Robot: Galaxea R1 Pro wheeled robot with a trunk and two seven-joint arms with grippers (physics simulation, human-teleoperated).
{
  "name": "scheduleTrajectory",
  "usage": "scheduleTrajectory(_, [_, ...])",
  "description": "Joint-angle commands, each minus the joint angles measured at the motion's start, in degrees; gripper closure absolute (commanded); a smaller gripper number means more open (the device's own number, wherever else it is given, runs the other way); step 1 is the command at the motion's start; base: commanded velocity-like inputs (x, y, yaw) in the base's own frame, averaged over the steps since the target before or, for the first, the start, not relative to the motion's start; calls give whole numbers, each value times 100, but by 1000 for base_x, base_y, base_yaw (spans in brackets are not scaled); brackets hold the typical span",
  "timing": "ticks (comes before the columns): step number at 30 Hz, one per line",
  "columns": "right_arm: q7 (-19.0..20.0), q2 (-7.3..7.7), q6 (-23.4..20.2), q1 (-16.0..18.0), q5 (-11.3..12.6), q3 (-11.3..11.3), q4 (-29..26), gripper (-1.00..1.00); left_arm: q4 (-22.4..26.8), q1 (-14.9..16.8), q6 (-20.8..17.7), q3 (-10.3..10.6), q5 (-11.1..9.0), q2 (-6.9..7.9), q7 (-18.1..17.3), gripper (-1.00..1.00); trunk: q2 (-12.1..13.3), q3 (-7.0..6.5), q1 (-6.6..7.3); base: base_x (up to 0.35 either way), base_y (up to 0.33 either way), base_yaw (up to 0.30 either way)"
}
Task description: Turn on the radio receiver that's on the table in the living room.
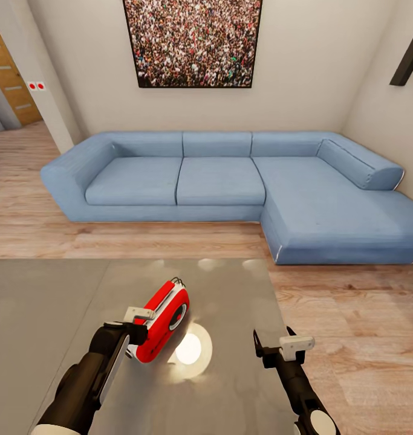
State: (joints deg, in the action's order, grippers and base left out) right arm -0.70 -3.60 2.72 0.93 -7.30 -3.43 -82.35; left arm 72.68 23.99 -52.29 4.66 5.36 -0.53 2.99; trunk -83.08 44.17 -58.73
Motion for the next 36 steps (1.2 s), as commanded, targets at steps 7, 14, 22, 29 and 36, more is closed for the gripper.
scheduleTrajectory(7, [0, 0, 0, 3, 0, 0, 0, -100, 0, 0, 0, 0, 0, 0, 0, 100, 0, 0, 0, 0, 0, 0])
scheduleTrajectory(14, [0, 0, 0, 2, 0, 0, 0, -100, 8, 0, 0, 0, 0, 0, 0, 100, 0, 0, 0, 0, 0, 0])
scheduleTrajectory(22, [0, 0, 0, 0, 0, 0, 0, -100, 9, 0, 5, 1, 0, 8, 0, 100, 0, 0, 0, 0, 0, 0])
scheduleTrajectory(29, [0, 0, 0, 1, 0, 0, 0, -100, 56, 0, 5, 11, 0, 9, 0, 100, 0, 0, 0, 0, 0, 0])
scheduleTrajectory(36, [0, 0, 0, 1, 0, 0, 0, -100, 378, 0, -22, 68, -8, 1, 1, 100, 0, 0, 0, 0, 0, 0])
